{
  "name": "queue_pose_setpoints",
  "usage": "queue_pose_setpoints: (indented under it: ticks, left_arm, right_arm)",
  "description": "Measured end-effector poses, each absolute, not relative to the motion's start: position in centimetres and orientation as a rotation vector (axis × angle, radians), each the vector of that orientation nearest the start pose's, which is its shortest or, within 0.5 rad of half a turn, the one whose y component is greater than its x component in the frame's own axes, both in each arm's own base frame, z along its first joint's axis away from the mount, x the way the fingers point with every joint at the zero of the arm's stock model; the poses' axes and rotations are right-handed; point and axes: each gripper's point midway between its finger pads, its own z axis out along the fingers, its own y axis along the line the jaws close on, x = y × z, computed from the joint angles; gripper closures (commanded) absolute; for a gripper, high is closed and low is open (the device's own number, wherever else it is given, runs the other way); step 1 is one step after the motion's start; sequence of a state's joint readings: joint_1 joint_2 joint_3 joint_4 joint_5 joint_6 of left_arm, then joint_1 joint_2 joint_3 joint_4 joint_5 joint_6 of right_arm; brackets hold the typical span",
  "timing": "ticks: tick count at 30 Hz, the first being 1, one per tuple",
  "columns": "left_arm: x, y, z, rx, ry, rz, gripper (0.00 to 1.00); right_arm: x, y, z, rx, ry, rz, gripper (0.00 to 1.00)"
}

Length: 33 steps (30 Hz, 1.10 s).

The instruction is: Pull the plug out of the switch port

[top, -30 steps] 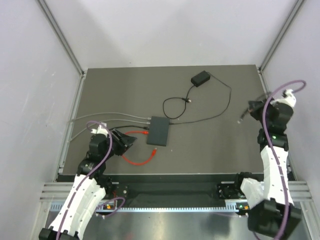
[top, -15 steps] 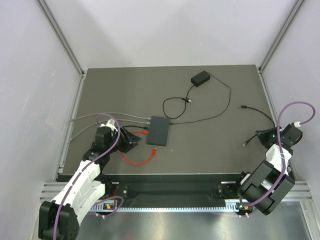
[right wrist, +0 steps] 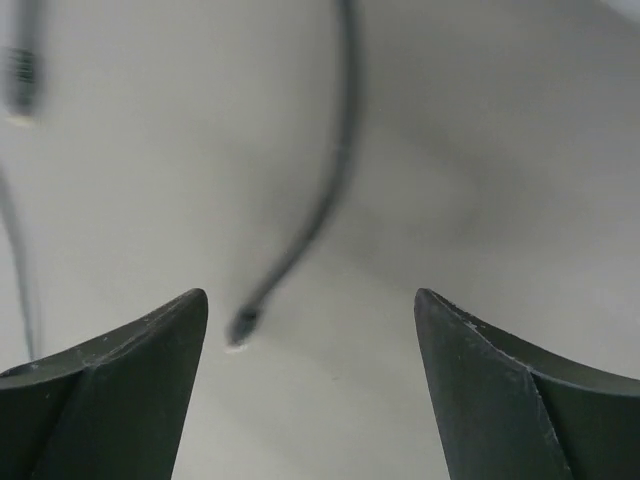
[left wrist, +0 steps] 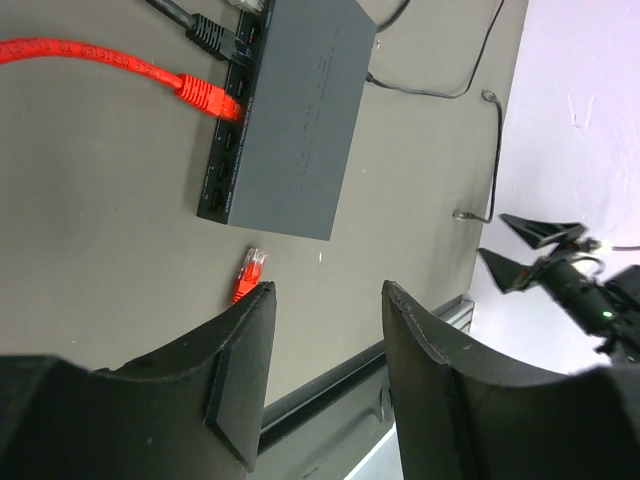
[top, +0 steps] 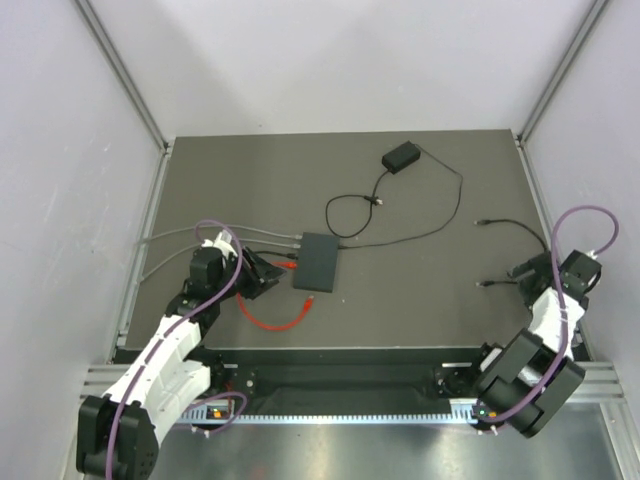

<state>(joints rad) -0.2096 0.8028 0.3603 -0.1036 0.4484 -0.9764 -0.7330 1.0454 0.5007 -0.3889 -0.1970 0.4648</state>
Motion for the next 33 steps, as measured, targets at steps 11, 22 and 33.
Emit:
queue_pose_setpoints:
  ticks: [11, 22, 33]
  left_arm:
    - [23.2, -15.6, 11.6, -0.636, 2.219, -1.125, 0.5]
    - [23.7, -15.4, 8.9, -0.881, 2.292, -1.096, 0.49]
    - [24.4, -15.3, 5.8, -1.079, 2.328, -1.05, 0.5]
  right_arm:
    - [30.3, 1.4, 16.7, 0.593, 2.126, 0.241, 0.21]
    - [32.7, 27.7, 14.0, -0.118, 2.338, 0.607, 0.44]
    - [32.5, 31.9, 7.1, -0.22, 2.471, 0.633, 0.51]
